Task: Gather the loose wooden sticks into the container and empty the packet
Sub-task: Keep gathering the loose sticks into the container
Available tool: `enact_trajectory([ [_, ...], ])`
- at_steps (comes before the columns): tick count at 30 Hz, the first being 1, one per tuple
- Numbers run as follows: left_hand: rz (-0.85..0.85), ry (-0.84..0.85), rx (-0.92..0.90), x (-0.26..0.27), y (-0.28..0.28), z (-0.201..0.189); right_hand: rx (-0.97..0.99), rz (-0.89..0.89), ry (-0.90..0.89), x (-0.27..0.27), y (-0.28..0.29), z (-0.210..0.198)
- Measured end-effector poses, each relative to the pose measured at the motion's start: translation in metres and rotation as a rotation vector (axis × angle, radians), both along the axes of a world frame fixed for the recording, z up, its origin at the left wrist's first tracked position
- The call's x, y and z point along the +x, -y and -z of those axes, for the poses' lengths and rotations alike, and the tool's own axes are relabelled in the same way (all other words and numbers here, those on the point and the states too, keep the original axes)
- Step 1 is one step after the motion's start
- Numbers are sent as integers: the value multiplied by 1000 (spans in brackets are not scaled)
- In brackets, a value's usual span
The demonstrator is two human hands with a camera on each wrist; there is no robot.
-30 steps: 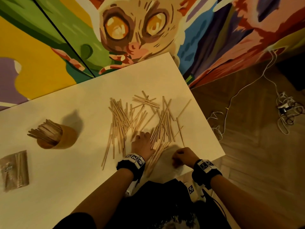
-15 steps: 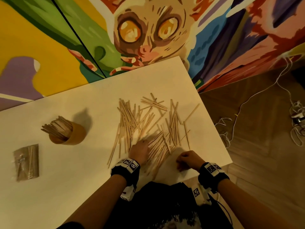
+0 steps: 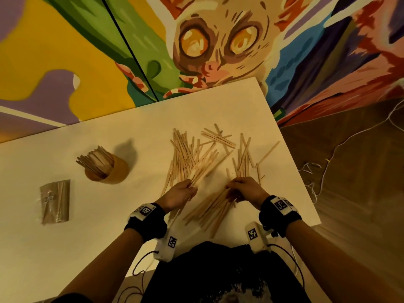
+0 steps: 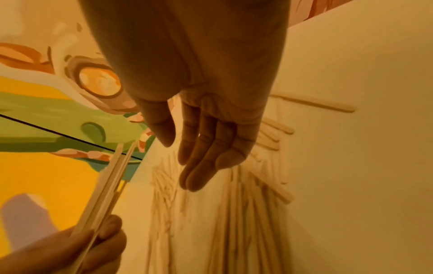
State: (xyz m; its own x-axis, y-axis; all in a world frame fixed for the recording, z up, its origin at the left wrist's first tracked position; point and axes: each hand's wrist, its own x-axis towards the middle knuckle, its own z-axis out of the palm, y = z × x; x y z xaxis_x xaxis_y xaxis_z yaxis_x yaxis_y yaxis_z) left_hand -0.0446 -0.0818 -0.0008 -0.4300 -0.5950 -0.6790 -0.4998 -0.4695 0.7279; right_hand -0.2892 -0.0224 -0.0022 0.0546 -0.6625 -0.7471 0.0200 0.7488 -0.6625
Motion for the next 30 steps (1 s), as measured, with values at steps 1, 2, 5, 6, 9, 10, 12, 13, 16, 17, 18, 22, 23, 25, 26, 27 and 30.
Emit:
enact_trajectory([
  [1,-105,-65,48,-2,0,-5,-2,-24,25,5,3,-3],
  [2,-217,-123,97,-4,0,-7,4,-64,46,10,5,-5],
  [5,-459,-299,200,-12,2,-13,63,-245,104,31,4,-9],
  [6,-517,-345,216,-16,2,-14,83,-304,124,37,3,-11],
  [9,-663,-431,239,-28,-1,-18,92,-421,183,50,-3,-13],
  [10,-693,-446,241,-31,-3,-19,80,-438,199,52,-5,-13],
  [12,-733,-468,256,-37,-7,-17,19,-458,192,55,-7,-11],
  [13,-746,-480,267,-40,-8,-16,-20,-466,164,55,-7,-11],
  [16,-809,-513,309,-44,-13,-14,-104,-469,85,54,-6,-12],
  [17,-831,-524,318,-45,-14,-14,-121,-460,78,54,-6,-13],
  [18,-848,-537,325,-46,-15,-14,-135,-447,79,53,-6,-14],
  [22,-873,-559,339,-52,-21,-16,-171,-361,71,52,-2,-14],
  [23,-877,-558,336,-55,-22,-17,-181,-340,67,52,-1,-14],
  [25,-881,-554,322,-57,-24,-17,-197,-294,59,53,1,-15],
  [26,-870,-549,310,-58,-25,-17,-203,-277,54,53,0,-14],
  [27,-852,-541,295,-58,-27,-17,-209,-271,44,54,0,-13],
  [30,-792,-490,244,-57,-29,-17,-226,-321,4,53,-1,-9],
])
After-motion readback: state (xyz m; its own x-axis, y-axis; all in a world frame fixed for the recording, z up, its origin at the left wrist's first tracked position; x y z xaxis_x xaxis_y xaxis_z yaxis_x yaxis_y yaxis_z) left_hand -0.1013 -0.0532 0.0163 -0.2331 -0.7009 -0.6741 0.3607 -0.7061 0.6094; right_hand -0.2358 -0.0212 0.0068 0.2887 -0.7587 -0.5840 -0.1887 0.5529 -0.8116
